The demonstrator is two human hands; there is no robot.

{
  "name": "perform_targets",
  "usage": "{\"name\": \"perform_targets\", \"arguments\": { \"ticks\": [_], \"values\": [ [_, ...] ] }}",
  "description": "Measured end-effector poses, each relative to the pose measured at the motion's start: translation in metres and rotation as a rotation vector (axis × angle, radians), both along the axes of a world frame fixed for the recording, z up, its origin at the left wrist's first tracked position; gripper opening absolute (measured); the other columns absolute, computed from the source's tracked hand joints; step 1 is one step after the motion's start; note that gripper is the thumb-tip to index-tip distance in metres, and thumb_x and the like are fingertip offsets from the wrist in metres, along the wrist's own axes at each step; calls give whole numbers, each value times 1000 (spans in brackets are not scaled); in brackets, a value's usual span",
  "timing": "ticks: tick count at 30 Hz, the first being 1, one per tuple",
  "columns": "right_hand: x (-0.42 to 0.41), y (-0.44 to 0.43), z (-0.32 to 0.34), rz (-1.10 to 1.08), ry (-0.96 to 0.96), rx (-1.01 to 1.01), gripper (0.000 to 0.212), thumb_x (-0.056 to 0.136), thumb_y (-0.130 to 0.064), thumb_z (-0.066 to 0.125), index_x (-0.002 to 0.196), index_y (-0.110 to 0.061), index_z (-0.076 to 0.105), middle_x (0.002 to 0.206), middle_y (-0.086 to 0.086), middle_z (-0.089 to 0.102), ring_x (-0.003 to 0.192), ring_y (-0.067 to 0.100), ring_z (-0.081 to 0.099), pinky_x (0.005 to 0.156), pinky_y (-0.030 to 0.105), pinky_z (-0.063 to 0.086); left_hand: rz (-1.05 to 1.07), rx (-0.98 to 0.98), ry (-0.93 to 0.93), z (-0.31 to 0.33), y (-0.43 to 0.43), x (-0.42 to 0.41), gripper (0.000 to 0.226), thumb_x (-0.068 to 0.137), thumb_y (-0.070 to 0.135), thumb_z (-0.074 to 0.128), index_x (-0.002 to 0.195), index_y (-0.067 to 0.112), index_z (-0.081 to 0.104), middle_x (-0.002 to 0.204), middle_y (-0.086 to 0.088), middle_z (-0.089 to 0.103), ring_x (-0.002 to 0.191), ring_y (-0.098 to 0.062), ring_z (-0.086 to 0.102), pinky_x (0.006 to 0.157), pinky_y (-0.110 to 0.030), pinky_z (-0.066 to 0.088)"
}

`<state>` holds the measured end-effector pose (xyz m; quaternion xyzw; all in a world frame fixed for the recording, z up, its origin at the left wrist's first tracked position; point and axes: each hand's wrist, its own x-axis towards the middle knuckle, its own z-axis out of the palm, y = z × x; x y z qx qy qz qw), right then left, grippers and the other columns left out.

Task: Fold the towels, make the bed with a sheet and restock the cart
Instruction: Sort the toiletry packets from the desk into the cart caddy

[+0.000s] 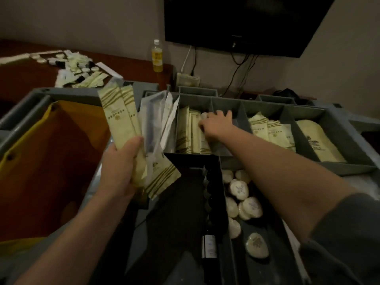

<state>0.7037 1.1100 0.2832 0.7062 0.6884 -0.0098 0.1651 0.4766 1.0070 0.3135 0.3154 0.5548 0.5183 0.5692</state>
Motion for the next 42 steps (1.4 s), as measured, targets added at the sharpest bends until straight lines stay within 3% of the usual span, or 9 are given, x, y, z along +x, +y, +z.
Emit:
{"name": "perform_targets", "arguments": {
  "ticks": [8, 12, 17, 22, 25, 28, 30, 36, 42],
  "values": [
    [-7, 18, 0, 125, -267, 75, 19, 94, -10, 45, 93, -13, 63, 97, 7, 62, 107, 37, 52, 109, 68, 8, -10, 17, -37, -4, 5, -7, 34, 93, 20, 52, 126, 14, 51, 112, -7, 62, 101, -25, 62, 81, -46, 53],
    [-12, 16, 3, 89, -431, 7, 31, 97, -21, 45, 125, -16, 56, 129, 14, 51, 129, 44, 33, 105, 72, 2, -16, 19, -12, -5, 2, -5, 41, 91, 21, 54, 131, 12, 49, 116, -9, 61, 104, -26, 60, 83, -47, 53],
    [-19, 13, -6, 80, -530, -1, 40, 95, -29, 51, 135, -22, 50, 143, 15, 39, 136, 43, 24, 106, 72, 5, -20, 5, -29, -7, 2, -8, 37, 92, 21, 53, 129, 14, 50, 113, -7, 62, 102, -24, 62, 80, -46, 54],
    [-20, 4, 6, 71, -325, 143, 32, 94, -19, 50, 126, -19, 56, 129, 15, 50, 126, 42, 40, 107, 68, 12, -27, 15, -34, -7, 0, -8, 40, 91, 22, 54, 130, 13, 50, 117, -8, 61, 105, -25, 61, 82, -45, 54],
    [-14, -16, 30, 26, 19, 305, 23, 95, -17, 46, 116, -22, 54, 114, 10, 55, 111, 36, 52, 105, 62, 23, -31, 22, -37, -7, 1, -8, 39, 91, 23, 54, 129, 13, 51, 113, -7, 62, 100, -23, 62, 73, -40, 54],
    [-13, -57, 60, -29, 543, 521, 22, 97, -26, 50, 117, -21, 48, 104, -1, 56, 93, 19, 57, 86, 38, 46, -35, 16, -54, -5, 1, -8, 39, 91, 24, 54, 128, 13, 50, 112, -7, 62, 100, -24, 62, 73, -41, 53],
    [-16, -91, 78, -35, 727, 503, 26, 91, -29, 60, 114, -21, 48, 102, -8, 54, 88, 10, 55, 77, 22, 47, -34, 14, -59, -5, 0, -6, 39, 91, 24, 55, 127, 11, 50, 109, -7, 62, 100, -26, 62, 72, -41, 54],
    [-28, -131, 66, 52, 474, 87, 28, 86, -32, 67, 113, -27, 62, 111, -7, 65, 101, 6, 58, 84, 21, 48, -17, 29, -8, -4, -2, -5, 41, 90, 24, 57, 128, 10, 51, 103, -4, 63, 99, -26, 63, 77, -44, 55],
    [-40, -131, 28, 104, 249, 262, 29, 87, -37, 62, 114, -30, 62, 110, -6, 59, 109, 16, 50, 90, 34, 35, -17, 64, -39, -1, -4, -9, 16, 93, 21, 52, 109, 22, 51, 104, 1, 60, 98, -19, 61, 78, -40, 54]
  ]
}}
